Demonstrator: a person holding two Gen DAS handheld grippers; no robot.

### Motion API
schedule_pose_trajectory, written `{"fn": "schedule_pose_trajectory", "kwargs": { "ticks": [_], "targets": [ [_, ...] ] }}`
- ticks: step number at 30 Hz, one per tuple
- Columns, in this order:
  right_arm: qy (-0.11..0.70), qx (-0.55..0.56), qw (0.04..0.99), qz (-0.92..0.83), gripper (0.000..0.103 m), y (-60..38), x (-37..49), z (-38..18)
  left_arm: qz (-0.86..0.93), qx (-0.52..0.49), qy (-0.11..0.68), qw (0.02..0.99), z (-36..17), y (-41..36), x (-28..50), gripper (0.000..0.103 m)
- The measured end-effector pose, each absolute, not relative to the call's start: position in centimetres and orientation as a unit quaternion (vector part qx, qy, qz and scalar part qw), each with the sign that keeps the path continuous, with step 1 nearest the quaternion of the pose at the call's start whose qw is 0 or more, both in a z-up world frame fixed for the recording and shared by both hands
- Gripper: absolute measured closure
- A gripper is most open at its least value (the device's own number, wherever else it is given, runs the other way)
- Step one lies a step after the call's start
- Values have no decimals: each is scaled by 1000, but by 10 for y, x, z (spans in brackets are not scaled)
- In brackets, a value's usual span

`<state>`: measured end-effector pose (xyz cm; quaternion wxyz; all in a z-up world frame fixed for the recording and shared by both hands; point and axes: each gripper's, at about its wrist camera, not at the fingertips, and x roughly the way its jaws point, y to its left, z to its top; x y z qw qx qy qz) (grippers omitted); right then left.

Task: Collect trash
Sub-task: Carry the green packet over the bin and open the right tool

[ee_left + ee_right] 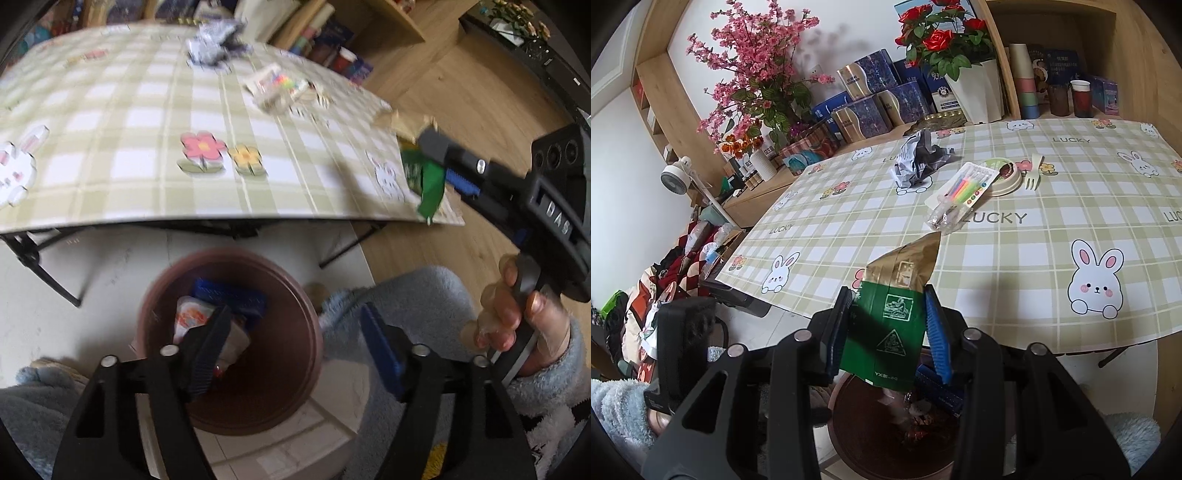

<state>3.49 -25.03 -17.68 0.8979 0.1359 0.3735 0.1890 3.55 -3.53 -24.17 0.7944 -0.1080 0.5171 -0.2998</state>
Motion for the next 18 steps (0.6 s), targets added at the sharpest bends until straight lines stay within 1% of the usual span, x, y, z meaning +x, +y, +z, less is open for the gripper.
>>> {"fn": "schedule_pose_trajectory", "kwargs": {
  "ticks": [2,4,7,9,11,18],
  "targets": [
    [374,135,898,190,62,-250,35,-177,-286,-109,500,810,-233,-29,36,25],
    [376,132,897,192,62,-250,34,-178,-264,-105,474,833,-221,-20,35,17],
    [383,126,894,196,62,-245,33,-181,-230,-99,435,865,-204,-8,33,8],
    [389,123,891,200,62,-241,32,-183,-208,-99,411,882,-193,0,31,6],
    [399,121,885,205,62,-236,31,-187,-188,-100,390,896,-183,10,30,6],
    [446,118,859,222,62,-214,23,-212,-138,-101,356,919,-171,39,25,6]
  ]
}}
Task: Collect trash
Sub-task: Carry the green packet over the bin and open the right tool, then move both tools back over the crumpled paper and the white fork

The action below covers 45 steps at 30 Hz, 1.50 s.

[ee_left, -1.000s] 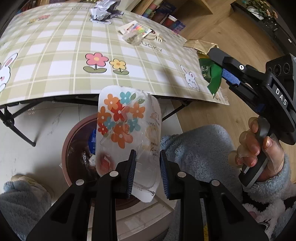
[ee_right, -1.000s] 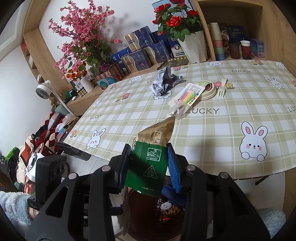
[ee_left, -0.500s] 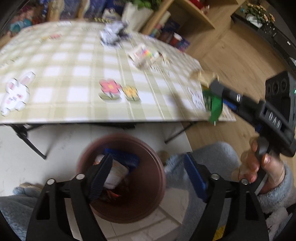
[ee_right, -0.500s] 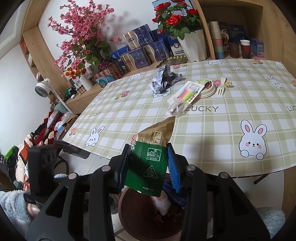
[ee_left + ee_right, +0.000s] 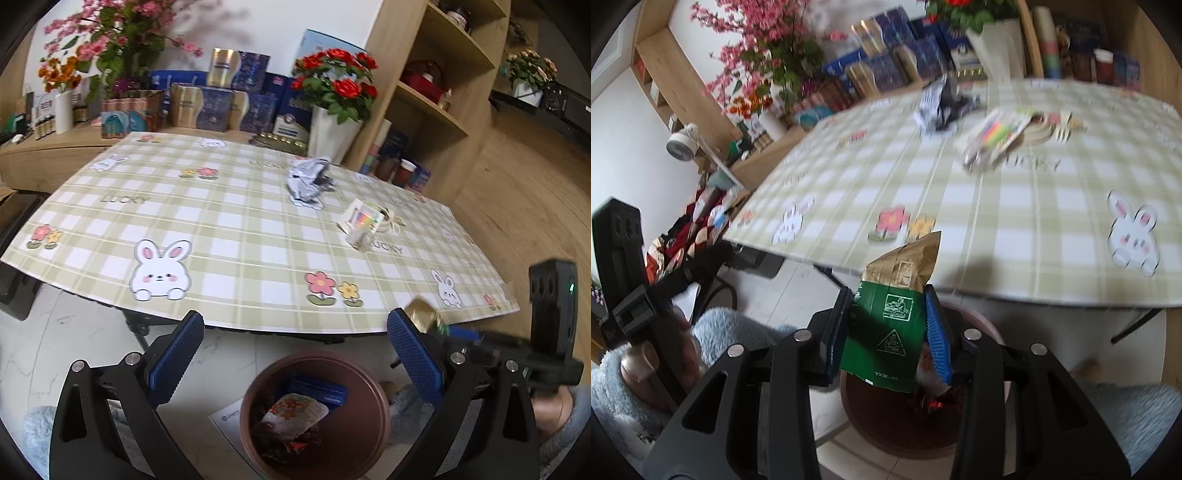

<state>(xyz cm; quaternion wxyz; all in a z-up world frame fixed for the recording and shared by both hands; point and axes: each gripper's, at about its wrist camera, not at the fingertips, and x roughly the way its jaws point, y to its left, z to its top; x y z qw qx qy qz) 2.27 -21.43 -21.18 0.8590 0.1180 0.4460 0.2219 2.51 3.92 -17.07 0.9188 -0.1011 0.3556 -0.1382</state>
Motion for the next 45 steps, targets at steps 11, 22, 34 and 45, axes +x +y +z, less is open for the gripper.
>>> {"fn": "schedule_pose_trajectory", "kwargs": {
  "ticks": [11,22,34,45],
  "targets": [
    [547,80,807,207,62,-186,18,-266,-115,-110,358,920,-185,60,16,6],
    [564,73,802,182,52,-190,18,-273,-103,-113,365,918,-190,64,17,6],
    [506,82,846,144,6,-208,23,-246,-93,-103,358,923,-189,64,16,6],
    [439,56,888,128,6,-215,27,-220,-90,-104,351,926,-188,65,15,6]
  ]
}}
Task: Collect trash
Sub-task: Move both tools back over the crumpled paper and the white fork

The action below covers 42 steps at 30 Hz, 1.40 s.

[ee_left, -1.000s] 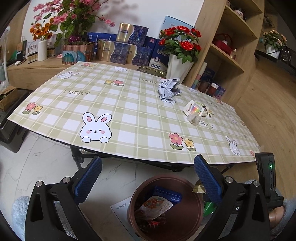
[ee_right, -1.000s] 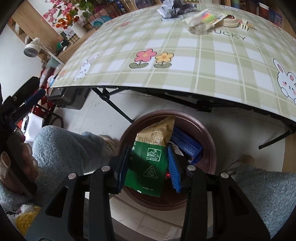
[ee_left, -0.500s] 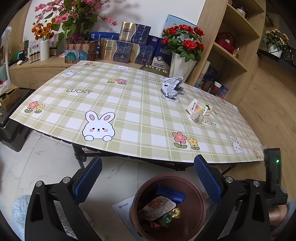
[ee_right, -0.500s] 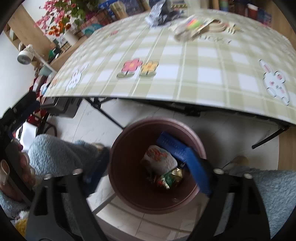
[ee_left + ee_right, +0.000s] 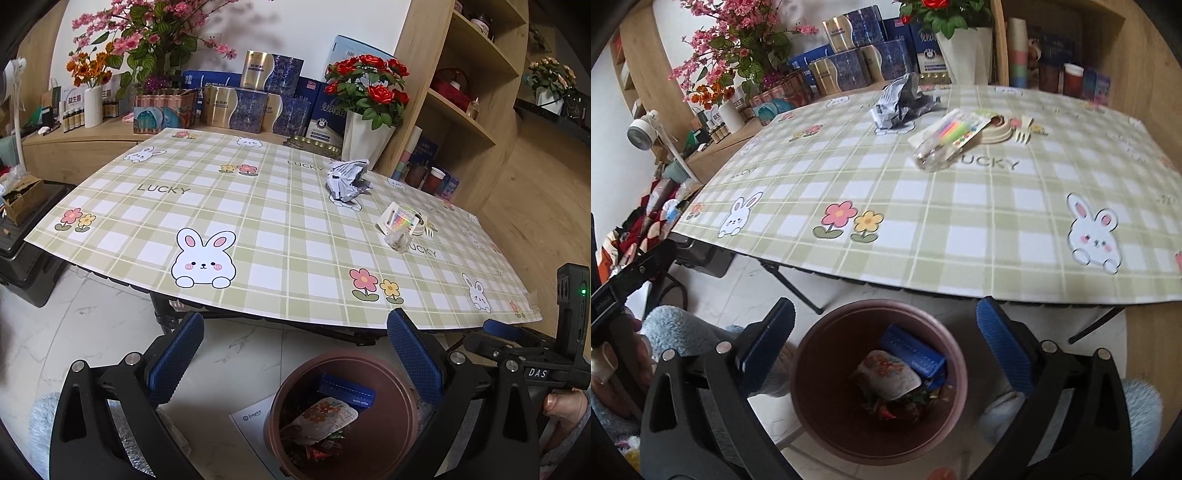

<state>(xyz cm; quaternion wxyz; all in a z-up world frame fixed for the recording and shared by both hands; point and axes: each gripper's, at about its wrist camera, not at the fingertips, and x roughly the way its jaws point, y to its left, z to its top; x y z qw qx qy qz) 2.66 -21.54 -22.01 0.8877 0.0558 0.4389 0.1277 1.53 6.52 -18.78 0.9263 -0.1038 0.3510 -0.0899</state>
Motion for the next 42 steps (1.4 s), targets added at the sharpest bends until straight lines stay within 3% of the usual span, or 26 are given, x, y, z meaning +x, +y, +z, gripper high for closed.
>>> {"fn": "schedule_pose_trajectory", "kwargs": {
  "ticks": [26,42],
  "targets": [
    [380,122,914,68,6,-303,74,-198,-164,-69,350,920,-166,24,93,6],
    [394,140,908,41,6,-341,137,-218,-217,52,377,899,-179,-56,266,6]
  ]
}}
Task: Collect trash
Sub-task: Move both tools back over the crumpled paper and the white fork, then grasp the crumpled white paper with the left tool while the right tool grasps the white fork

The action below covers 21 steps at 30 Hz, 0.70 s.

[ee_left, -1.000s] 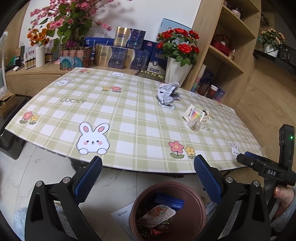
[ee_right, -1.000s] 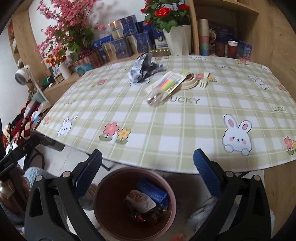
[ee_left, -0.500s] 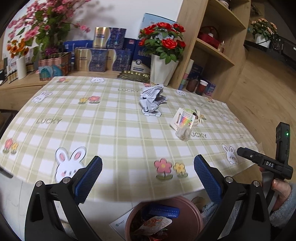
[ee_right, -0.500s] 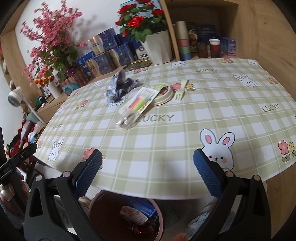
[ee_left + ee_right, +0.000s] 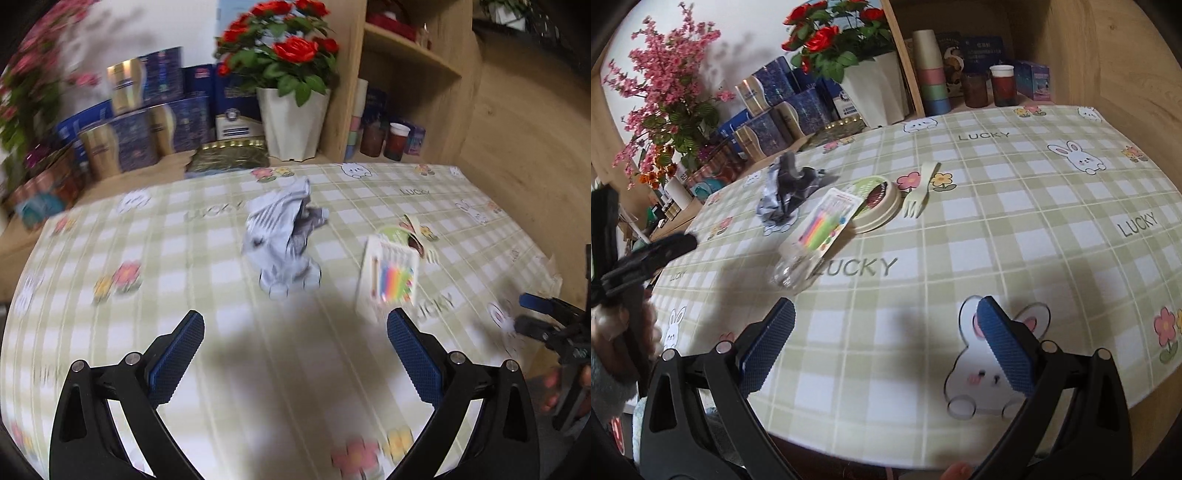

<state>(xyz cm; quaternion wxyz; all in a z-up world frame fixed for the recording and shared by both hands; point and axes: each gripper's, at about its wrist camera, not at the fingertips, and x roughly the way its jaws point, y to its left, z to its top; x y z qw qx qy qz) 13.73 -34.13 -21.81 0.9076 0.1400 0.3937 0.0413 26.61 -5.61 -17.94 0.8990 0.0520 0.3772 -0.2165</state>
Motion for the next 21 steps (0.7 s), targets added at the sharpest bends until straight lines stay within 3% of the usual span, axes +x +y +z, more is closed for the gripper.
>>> {"fn": "schedule_pose_trajectory", "kwargs": {
  "ticks": [9,17,19,21],
  "targets": [
    [406,151,901,11,6,-366,188,-223,-197,34,383,902,-198,-79,375,6],
    [421,97,902,-17,6,-372,224,-222,-207,46,410,887,-223,-95,413,9],
    [416,96,904,-22,6,-375,231,-220,-220,40,426,876,-229,-94,417,53],
    [414,97,905,-23,6,-378,238,-220,-215,47,430,876,-231,-93,412,59]
  ]
}}
